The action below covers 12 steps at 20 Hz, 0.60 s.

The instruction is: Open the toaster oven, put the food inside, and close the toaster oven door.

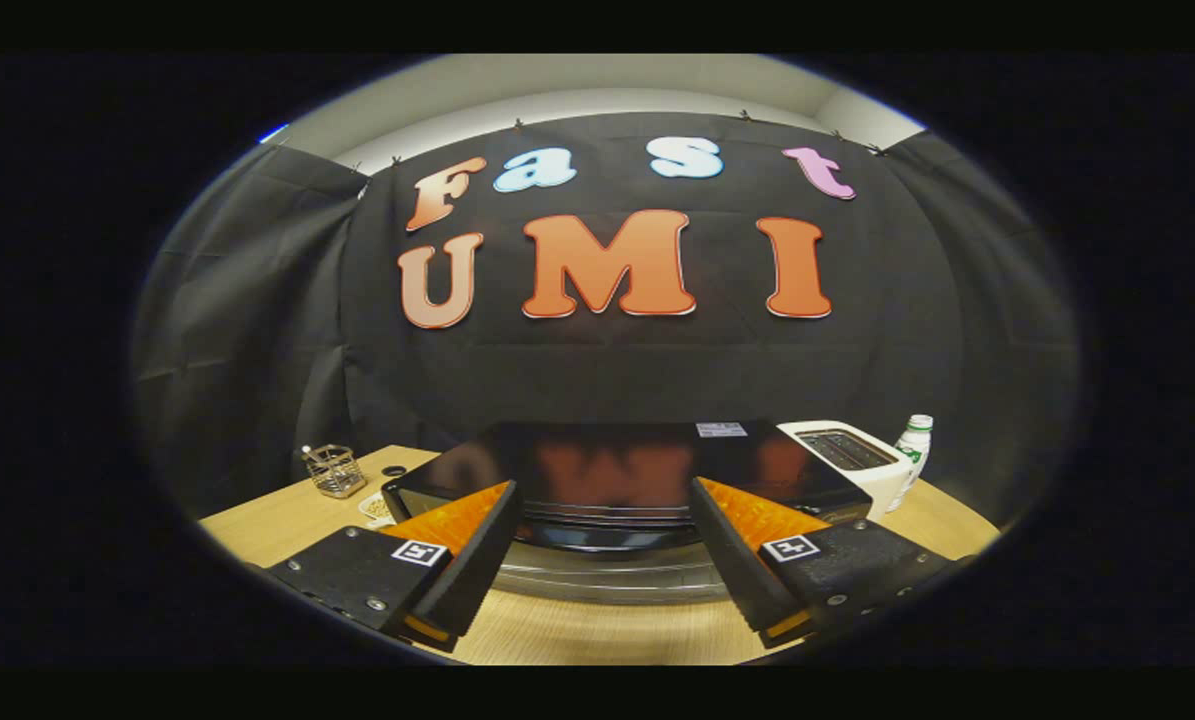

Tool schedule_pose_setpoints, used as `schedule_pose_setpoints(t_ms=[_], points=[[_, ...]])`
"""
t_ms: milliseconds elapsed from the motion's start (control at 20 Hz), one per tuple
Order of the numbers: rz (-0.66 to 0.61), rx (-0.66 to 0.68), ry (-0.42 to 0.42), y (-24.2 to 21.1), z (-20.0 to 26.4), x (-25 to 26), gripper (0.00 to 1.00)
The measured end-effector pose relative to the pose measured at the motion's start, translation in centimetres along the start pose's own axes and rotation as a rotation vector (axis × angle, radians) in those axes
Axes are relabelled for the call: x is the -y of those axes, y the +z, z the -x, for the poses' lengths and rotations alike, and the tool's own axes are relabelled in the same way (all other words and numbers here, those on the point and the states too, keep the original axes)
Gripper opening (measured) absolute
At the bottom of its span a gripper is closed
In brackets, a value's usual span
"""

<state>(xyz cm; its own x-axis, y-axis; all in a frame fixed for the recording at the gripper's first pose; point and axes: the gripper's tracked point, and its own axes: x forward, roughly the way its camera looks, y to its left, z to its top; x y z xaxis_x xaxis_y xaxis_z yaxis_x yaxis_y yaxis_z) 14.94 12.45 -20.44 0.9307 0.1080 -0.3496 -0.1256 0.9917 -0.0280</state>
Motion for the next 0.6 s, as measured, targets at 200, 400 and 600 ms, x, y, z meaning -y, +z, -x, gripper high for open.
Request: schedule_pose_setpoints(t_ms=[200,400,600], points=[[0.005,0.017,0.007,-0.7,-0.1,-0.3,0.98],[-0.030,0.031,0.041,-0.9,1.1,-1.1,0.92],[-0.002,0.009,0.089,-2.1,4.2,-1.6,0.85]])
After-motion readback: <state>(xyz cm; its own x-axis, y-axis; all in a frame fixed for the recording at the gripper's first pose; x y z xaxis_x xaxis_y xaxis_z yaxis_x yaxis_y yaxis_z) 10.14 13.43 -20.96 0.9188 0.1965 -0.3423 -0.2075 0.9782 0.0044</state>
